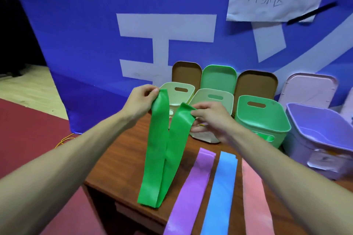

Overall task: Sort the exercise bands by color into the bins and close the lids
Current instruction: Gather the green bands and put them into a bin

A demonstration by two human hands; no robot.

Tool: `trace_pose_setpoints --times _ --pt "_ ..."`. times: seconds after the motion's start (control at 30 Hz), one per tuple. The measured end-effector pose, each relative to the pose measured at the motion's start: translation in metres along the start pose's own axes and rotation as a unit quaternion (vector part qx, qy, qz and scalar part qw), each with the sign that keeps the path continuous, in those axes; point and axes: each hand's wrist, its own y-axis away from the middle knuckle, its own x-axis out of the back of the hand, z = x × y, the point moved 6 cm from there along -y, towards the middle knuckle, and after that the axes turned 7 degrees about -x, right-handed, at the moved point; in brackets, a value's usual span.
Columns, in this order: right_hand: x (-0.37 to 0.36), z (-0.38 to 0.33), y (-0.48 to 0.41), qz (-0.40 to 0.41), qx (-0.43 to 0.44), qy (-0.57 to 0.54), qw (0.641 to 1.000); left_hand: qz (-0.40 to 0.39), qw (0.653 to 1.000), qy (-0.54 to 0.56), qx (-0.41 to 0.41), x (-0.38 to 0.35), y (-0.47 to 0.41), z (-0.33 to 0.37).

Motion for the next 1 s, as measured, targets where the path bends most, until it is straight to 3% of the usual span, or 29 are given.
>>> trace_pose_setpoints --times 0.17,0.33,0.7,1.0 --pt "0.04 -0.052 0.037 0.04 0.056 -0.152 0.986 0.09 0.989 0.112 0.042 0.0 -0.001 0.037" --pt "0.089 -0.085 0.068 0.101 0.106 -0.243 0.959 0.066 0.979 0.185 0.051 -0.032 0.001 0.084" --pt "0.199 -0.108 0.082 0.262 0.159 -0.208 0.929 -0.037 0.946 0.317 0.056 -0.131 -0.032 0.161" --pt "0.263 -0.144 0.038 0.303 0.221 -0.196 0.906 -0.085 0.927 0.364 0.022 -0.206 -0.087 0.195"
